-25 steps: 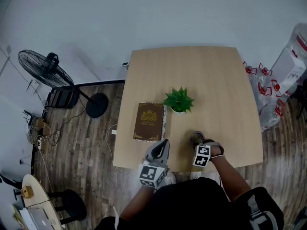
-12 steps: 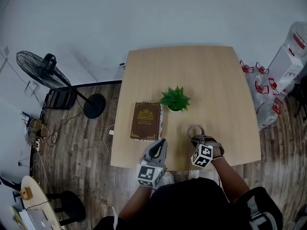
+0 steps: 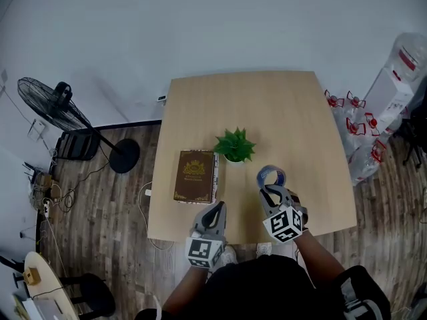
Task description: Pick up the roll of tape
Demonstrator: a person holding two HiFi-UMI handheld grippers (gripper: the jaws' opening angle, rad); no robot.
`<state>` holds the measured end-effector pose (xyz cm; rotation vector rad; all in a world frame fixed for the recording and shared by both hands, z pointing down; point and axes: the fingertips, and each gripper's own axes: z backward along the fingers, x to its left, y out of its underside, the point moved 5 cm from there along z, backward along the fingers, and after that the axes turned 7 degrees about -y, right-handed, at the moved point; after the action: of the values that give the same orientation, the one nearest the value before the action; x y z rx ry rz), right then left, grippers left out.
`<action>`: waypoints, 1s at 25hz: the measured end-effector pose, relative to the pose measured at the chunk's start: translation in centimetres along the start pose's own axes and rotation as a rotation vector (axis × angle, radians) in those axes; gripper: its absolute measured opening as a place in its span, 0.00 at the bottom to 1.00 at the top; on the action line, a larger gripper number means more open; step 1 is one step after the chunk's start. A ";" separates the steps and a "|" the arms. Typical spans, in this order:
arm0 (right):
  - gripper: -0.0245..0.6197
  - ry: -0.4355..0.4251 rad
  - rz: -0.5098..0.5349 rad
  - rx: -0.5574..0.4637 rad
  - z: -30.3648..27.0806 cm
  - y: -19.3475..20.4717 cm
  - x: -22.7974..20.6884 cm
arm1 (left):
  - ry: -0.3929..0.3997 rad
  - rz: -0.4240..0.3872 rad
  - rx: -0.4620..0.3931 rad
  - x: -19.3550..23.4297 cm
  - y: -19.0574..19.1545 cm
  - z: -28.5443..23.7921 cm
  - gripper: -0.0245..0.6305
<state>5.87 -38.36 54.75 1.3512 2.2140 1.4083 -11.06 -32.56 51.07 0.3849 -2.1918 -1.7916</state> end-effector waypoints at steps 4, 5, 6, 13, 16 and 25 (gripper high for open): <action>0.10 0.044 -0.122 -0.146 2.3 -2.7 -1.1 | 0.000 0.008 -0.007 -0.4 -0.3 0.2 0.04; 0.10 0.055 -0.149 -0.179 2.8 -3.2 -1.4 | -0.001 0.010 -0.009 -0.4 -0.4 0.2 0.04; 0.10 0.072 -0.168 -0.211 3.3 -3.7 -1.6 | -0.003 0.013 -0.010 -0.4 -0.5 0.1 0.04; 0.10 0.226 -0.183 -0.424 7.5 -6.9 -2.3 | 0.000 0.013 -0.034 -0.7 -1.9 -0.1 0.04; 0.10 0.259 -0.134 -0.471 9.6 -8.1 -2.7 | 0.008 0.013 -0.045 -1.2 -2.4 -0.4 0.04; 0.10 0.287 -0.140 -0.473 10.8 -8.9 -3.0 | 0.046 -0.003 -0.054 -1.9 -3.2 -0.4 0.04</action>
<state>8.54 -35.14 41.02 0.8637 1.8961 2.0054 -9.10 -32.85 47.90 0.4139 -2.1083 -1.8211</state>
